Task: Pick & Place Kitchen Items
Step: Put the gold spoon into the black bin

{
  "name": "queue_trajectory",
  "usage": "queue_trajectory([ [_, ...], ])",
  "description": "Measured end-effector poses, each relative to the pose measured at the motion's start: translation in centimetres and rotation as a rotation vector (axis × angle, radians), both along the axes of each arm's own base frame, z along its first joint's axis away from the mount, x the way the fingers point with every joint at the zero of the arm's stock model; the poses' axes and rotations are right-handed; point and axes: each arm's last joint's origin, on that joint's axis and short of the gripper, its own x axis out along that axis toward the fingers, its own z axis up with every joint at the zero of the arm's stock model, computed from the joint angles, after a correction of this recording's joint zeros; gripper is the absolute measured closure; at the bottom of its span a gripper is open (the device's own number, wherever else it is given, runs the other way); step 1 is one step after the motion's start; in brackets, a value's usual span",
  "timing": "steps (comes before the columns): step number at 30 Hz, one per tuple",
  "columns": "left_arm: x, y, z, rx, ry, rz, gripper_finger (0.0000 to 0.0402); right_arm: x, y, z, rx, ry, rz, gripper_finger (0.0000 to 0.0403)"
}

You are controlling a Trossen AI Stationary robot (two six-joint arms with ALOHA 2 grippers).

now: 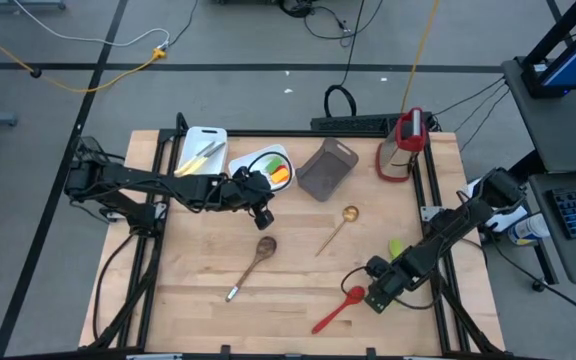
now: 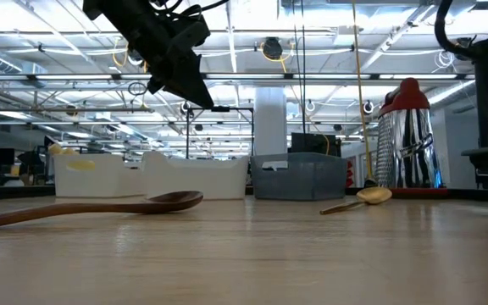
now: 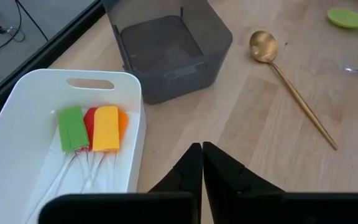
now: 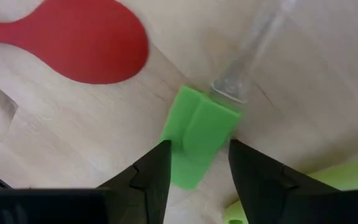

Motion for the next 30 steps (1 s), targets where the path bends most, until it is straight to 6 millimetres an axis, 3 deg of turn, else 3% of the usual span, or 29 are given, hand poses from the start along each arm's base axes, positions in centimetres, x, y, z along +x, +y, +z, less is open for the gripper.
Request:
queue_trajectory([
  [8,0.0,0.0,0.0,-0.001,-0.002,0.002,0.0388,0.0,-0.3,-1.6,-0.146,0.023,0.02,0.0261],
  [12,0.0,0.0,0.0,-0.002,-0.004,0.002,0.0382,-0.5,-0.7,-3.2,-0.223,0.158,0.031,0.0298],
  [16,0.0,0.0,0.0,-0.003,-0.005,0.004,0.0394,-0.8,-1.0,-3.5,-0.258,0.208,0.065,0.035],
  [21,0.0,0.1,0.0,0.022,-0.006,0.031,0.0392,-0.6,-1.2,-2.7,-0.27,0.099,0.151,0.0392],
  [30,0.0,0.2,0.1,0.048,-0.007,0.053,0.0383,-0.4,-1.8,0.7,-0.343,-0.181,0.187,0.0394],
])
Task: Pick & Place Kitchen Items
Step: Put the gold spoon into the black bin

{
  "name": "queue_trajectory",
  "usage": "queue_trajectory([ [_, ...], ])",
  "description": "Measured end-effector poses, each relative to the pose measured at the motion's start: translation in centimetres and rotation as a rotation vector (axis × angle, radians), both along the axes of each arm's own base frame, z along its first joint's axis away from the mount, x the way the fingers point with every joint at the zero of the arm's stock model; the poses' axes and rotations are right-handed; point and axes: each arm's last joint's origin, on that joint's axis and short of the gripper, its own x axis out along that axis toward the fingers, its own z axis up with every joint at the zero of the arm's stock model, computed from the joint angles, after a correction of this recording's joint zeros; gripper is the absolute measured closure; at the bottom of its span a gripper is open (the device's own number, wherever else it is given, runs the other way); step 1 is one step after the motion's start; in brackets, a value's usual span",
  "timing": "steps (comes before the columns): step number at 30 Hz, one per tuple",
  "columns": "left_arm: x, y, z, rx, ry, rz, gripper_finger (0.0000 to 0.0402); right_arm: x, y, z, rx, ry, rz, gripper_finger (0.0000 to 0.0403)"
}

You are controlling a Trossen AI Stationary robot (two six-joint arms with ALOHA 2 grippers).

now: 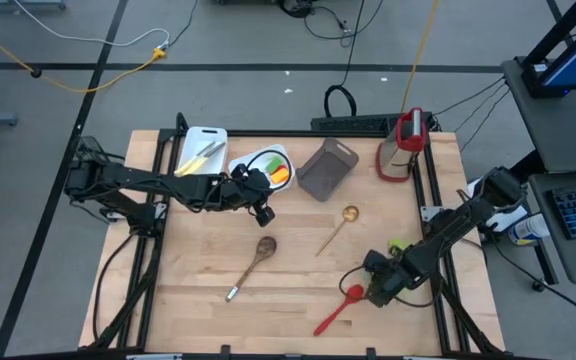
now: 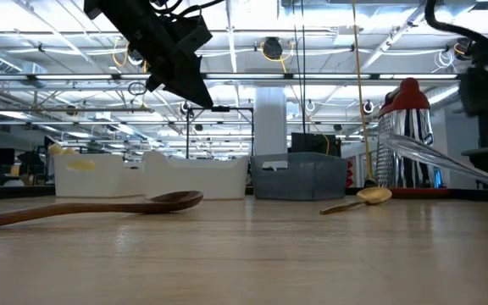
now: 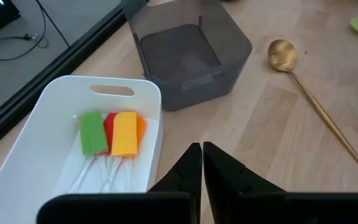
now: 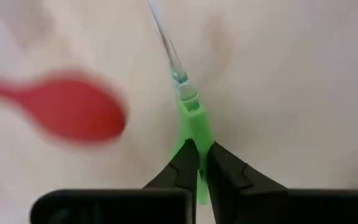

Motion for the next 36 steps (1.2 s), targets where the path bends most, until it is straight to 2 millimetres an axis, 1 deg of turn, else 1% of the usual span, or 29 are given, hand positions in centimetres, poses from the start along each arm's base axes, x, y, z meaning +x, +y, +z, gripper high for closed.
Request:
queue_trajectory([
  [3,0.0,0.0,0.0,0.0,-0.002,0.0,0.0394,0.2,-0.5,1.6,-0.064,-0.147,0.027,0.0394],
  [5,0.0,0.0,0.0,0.0,-0.003,-0.002,0.0399,0.2,-0.8,2.5,-0.103,-0.215,0.044,0.0394],
  [7,0.1,-0.1,0.0,0.0,-0.007,-0.004,0.0396,0.3,-1.3,3.2,-0.144,-0.256,0.073,0.0394],
  [10,0.2,-0.4,0.2,0.002,-0.024,-0.015,0.0384,1.0,-2.4,4.0,-0.233,-0.326,0.094,0.0394],
  [13,0.5,-1.1,0.2,0.024,-0.037,-0.064,0.0377,1.9,-3.5,4.1,-0.323,-0.344,0.115,0.0394],
  [15,0.7,-2.1,0.0,0.049,-0.026,-0.123,0.0377,2.5,-4.1,4.3,-0.359,-0.369,0.114,0.0394],
  [22,2.2,-5.4,-1.1,0.096,-0.059,-0.266,0.0398,4.1,-6.2,4.5,-0.46,-0.36,0.177,0.0394],
  [25,2.7,-6.2,-1.6,0.066,-0.09,-0.269,0.0396,4.8,-6.8,4.6,-0.494,-0.395,0.207,0.0393],
  [27,2.8,-6.5,-2.0,0.04,-0.087,-0.255,0.0388,5.2,-7.1,4.4,-0.505,-0.452,0.22,0.0389],
  [31,3.1,-6.4,-2.5,0.078,-0.068,-0.286,0.037,5.6,-7.6,3.9,-0.528,-0.538,0.237,0.0386],
  [36,3.4,-5.9,-2.6,0.138,-0.048,-0.323,0.0346,5.1,-8.1,2.8,-0.524,-0.539,0.22,0.0385],
])
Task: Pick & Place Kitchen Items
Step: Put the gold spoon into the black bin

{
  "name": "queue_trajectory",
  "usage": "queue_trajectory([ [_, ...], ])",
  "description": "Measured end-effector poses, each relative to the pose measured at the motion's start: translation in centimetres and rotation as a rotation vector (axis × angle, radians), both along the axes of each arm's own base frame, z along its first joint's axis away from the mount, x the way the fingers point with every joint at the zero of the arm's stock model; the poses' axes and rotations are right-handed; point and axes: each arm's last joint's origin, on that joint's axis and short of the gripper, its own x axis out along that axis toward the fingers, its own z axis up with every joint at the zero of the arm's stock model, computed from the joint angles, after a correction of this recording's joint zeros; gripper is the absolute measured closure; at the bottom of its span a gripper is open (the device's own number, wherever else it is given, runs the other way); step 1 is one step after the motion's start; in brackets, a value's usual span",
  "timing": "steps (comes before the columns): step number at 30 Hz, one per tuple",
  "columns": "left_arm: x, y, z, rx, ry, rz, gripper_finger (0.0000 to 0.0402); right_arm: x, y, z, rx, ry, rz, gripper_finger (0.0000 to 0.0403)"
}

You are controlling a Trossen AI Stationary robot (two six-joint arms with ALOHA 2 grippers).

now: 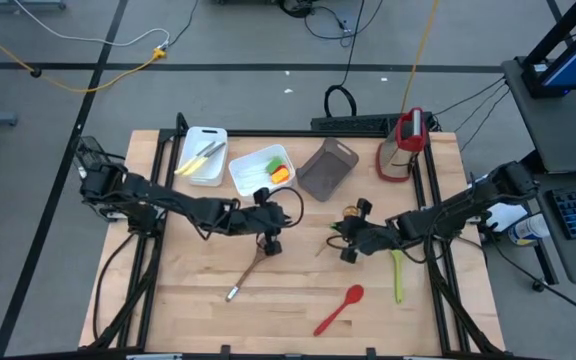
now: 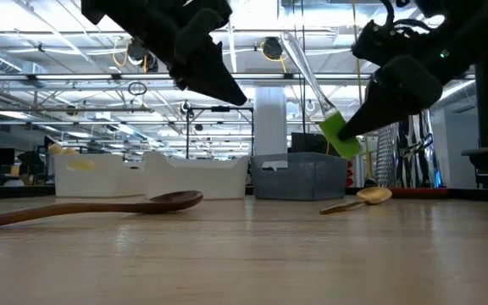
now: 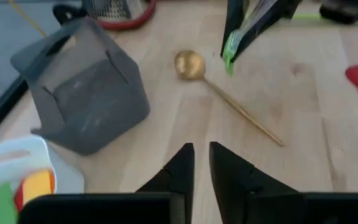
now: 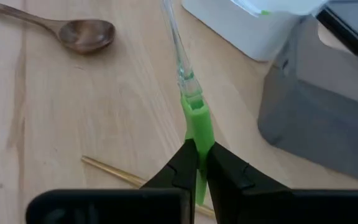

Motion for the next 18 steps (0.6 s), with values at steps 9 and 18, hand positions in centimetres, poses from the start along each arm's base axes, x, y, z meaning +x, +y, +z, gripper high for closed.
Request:
queue_trajectory([
  [9,1.0,-0.4,1.6,0.044,-0.165,-0.15,0.0295,-1.1,-0.3,-1.7,0.061,0.023,-0.027,0.0384],
  [18,1.4,-0.1,2.5,0.01,-0.261,-0.169,0.0243,-0.9,-0.2,-1.5,0.052,-0.013,-0.006,0.0383],
])
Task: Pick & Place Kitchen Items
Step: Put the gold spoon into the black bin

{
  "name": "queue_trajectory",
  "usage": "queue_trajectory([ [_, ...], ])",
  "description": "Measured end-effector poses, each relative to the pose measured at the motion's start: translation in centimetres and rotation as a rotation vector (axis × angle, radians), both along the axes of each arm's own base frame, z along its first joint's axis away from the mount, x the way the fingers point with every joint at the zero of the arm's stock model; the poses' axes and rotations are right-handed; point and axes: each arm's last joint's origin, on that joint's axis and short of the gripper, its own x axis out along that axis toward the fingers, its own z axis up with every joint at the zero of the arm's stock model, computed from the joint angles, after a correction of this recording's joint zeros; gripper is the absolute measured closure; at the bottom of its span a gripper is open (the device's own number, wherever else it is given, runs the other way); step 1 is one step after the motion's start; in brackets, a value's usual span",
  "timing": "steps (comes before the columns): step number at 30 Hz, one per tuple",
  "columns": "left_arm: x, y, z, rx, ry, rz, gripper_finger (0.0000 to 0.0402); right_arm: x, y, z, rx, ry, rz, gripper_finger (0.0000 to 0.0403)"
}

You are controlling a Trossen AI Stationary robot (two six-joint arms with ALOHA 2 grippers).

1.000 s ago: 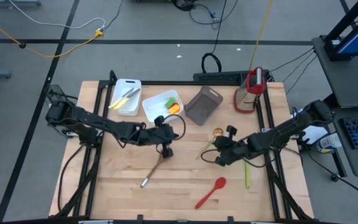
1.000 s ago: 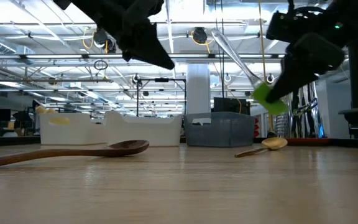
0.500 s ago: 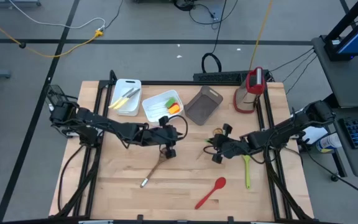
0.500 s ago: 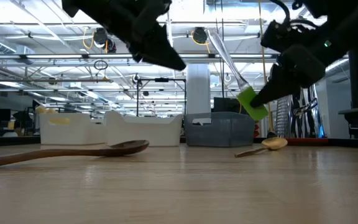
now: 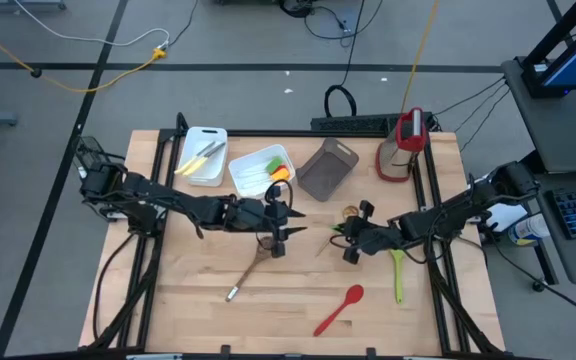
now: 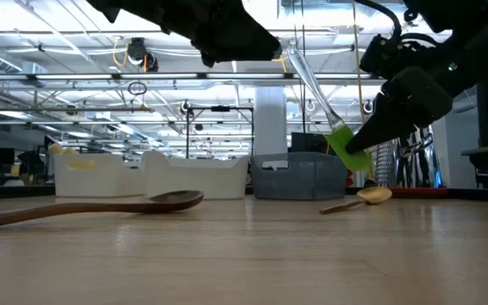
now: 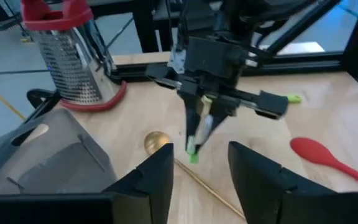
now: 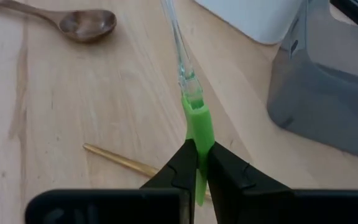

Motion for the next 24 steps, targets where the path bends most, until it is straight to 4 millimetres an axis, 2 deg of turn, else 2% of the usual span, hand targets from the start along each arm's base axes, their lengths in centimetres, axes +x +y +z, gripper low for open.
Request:
queue_trajectory([
  [6,0.1,0.6,0.2,-0.007,-0.019,0.001,0.0222,0.7,0.0,0.8,-0.023,-0.085,0.034,0.0383],
  [17,0.3,0.7,0.8,0.026,-0.085,-0.033,0.022,2.1,-1.7,1.8,-0.008,-0.198,0.049,0.0383],
  [24,0.4,1.3,1.0,0.027,-0.097,-0.015,0.022,3.1,-1.8,0.8,-0.014,-0.204,0.065,0.0383],
])
